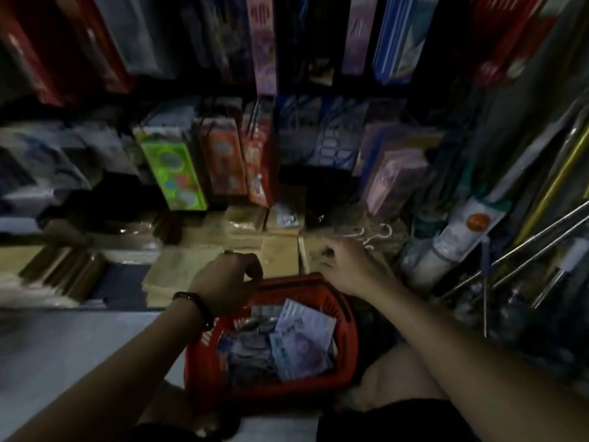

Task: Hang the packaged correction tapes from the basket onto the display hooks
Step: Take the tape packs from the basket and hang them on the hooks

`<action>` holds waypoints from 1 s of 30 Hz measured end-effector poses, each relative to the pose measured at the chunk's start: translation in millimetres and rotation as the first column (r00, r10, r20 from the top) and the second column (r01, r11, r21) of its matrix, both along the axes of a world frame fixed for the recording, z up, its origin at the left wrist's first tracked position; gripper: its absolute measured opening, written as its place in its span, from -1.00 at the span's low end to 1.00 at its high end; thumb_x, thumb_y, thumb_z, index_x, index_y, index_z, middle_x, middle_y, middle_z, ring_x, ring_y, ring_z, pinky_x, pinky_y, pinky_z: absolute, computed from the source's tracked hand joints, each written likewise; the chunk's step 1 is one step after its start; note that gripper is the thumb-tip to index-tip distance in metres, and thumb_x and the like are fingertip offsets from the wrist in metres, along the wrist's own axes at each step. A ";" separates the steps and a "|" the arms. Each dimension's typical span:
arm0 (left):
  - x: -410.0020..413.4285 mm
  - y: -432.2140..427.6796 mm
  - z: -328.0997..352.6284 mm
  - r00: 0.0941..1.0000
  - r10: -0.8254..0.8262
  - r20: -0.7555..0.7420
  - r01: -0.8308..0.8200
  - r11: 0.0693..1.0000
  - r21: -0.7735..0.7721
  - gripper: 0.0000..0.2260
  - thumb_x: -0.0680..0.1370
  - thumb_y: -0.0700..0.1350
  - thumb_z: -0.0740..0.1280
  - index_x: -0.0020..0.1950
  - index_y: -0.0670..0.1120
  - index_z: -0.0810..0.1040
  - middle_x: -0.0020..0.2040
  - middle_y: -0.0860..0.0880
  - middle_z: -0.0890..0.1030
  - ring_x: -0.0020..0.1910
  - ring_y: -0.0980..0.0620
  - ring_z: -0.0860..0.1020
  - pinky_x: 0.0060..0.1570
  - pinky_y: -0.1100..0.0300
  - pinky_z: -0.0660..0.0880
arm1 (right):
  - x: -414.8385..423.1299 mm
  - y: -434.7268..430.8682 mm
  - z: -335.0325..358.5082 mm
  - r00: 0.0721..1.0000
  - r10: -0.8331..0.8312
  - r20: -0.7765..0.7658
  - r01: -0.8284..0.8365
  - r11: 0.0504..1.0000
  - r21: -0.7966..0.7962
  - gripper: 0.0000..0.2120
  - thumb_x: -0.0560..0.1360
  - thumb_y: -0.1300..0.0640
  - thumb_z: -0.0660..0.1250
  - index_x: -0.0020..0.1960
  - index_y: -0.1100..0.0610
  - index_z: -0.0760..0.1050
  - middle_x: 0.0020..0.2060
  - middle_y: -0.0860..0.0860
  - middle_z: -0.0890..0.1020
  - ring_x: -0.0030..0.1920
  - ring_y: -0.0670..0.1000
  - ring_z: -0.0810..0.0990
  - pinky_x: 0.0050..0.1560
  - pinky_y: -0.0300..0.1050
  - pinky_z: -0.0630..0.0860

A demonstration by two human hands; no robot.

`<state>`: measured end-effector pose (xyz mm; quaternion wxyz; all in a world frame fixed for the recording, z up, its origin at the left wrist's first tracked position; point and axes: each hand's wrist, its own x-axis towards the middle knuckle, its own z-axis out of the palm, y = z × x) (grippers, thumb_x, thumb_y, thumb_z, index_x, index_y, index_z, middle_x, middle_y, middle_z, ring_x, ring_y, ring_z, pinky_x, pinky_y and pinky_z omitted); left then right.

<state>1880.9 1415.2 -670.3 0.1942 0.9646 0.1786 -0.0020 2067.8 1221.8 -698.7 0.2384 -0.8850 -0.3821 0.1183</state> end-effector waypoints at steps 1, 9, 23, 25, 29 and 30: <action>-6.8 0.6 -17.8 0.999 0.028 -0.029 -0.029 0.999 -0.035 -0.93 0.61 0.00 0.42 0.07 0.07 0.64 0.05 0.09 0.69 -0.01 0.07 0.64 -0.06 0.15 0.60 | -5.4 1.2 -18.9 0.999 -0.007 -0.034 0.006 1.000 -0.028 -0.89 0.44 0.03 0.42 -0.11 -0.05 0.49 -0.12 -0.02 0.62 -0.08 0.05 0.63 -0.05 0.01 0.60; -27.4 -11.0 -159.5 0.981 0.131 -0.141 -0.162 0.957 -0.240 -0.81 0.56 0.08 0.37 0.12 0.04 0.63 0.03 0.07 0.71 0.02 0.01 0.68 0.00 0.04 0.63 | -32.5 14.4 -174.9 0.945 -0.137 -0.297 0.047 0.955 -0.291 -0.64 0.50 -0.06 0.50 0.21 0.07 0.56 0.12 0.03 0.66 0.13 0.10 0.64 -0.05 -0.13 0.48; -11.1 -4.6 -264.4 0.929 0.133 -0.346 -0.263 0.894 -0.363 -0.82 0.63 0.00 0.33 0.21 0.03 0.60 0.16 -0.04 0.71 0.12 -0.07 0.68 0.09 -0.05 0.67 | -43.4 50.4 -332.7 0.833 -0.479 -0.277 0.307 0.817 -0.488 -0.16 0.45 -0.41 0.28 0.43 0.24 0.41 0.34 0.27 0.53 0.29 0.23 0.57 0.25 0.05 0.56; -11.0 -2.1 -270.1 0.920 0.127 -0.372 -0.274 0.886 -0.374 -0.82 0.63 0.02 0.33 0.20 0.03 0.60 0.16 -0.04 0.71 0.11 -0.08 0.69 0.09 -0.05 0.67 | -51.2 56.9 -323.7 0.826 -0.500 -0.261 0.319 0.796 -0.514 -0.14 0.57 -0.33 0.25 0.57 0.30 0.21 0.47 0.30 0.41 0.44 0.27 0.45 0.35 0.14 0.44; -13.5 -0.6 -278.3 0.905 0.114 -0.409 -0.280 0.884 -0.374 -0.81 0.62 0.02 0.34 0.18 0.00 0.62 0.16 -0.07 0.71 0.13 -0.10 0.68 0.12 -0.03 0.66 | -51.0 57.7 -326.7 0.848 -0.474 -0.237 0.312 0.808 -0.499 -0.28 0.54 -0.39 0.23 0.38 0.19 0.43 0.30 0.27 0.54 0.34 0.27 0.53 0.24 0.13 0.54; -14.4 -1.0 -280.0 0.901 0.109 -0.420 -0.278 0.889 -0.365 -0.80 0.62 0.02 0.34 0.18 -0.02 0.63 0.17 -0.08 0.71 0.14 -0.10 0.68 0.13 -0.03 0.65 | -51.9 55.2 -326.6 0.860 -0.456 -0.229 0.296 0.811 -0.504 -0.32 0.53 -0.41 0.21 0.30 0.15 0.49 0.25 0.25 0.58 0.30 0.26 0.56 0.22 0.13 0.57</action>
